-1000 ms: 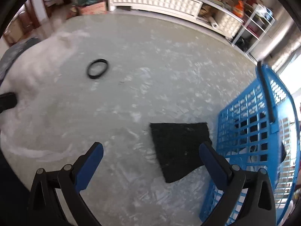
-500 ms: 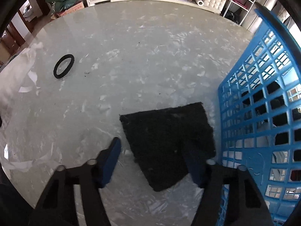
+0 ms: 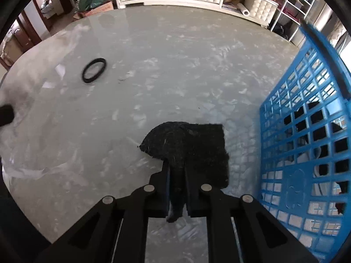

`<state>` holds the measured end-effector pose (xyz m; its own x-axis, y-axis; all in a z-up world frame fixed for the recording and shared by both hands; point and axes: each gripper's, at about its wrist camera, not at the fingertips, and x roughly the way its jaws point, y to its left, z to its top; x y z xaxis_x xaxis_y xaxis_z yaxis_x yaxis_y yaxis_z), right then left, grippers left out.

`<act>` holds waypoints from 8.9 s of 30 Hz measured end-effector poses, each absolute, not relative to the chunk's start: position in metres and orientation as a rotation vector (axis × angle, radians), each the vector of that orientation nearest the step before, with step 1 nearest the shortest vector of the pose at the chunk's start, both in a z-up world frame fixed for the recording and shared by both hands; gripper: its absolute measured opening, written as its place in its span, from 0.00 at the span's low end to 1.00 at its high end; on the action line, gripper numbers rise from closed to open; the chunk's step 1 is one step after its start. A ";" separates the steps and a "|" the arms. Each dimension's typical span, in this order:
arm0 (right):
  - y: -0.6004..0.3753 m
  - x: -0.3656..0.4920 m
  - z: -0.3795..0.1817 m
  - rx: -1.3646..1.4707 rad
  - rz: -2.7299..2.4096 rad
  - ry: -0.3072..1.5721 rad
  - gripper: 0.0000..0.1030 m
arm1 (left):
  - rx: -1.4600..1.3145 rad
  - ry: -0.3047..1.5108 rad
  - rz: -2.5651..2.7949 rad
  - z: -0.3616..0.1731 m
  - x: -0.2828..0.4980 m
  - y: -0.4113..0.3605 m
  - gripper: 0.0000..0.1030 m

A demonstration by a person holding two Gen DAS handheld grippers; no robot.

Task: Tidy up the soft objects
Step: 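Grasp the black felt square with the right tool while the left holds the waffle towel, then carry the felt square over the basket with the right tool while the left carries the towel, then open the right tool to drop the felt square into the basket, then lower the white waffle towel into the basket and open the left tool, then move the right tool over the black rubber ring on the floor, then grasp the black rubber ring with the right tool, then carry the rubber ring over the blue basket with the right tool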

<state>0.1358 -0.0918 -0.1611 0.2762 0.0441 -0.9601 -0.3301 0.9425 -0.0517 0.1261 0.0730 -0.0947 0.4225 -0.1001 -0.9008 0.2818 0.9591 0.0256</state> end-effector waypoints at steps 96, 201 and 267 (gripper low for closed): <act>-0.322 0.043 -0.022 -0.154 0.095 0.951 1.00 | 0.379 0.988 -0.563 -0.021 0.134 -0.163 0.21; 0.013 0.191 -0.134 -0.296 0.447 1.187 0.93 | -0.043 1.024 0.080 -0.129 0.159 0.181 1.00; -0.232 0.110 -0.002 -0.128 0.326 1.004 0.07 | 0.095 0.876 -0.179 -0.025 0.143 -0.053 1.00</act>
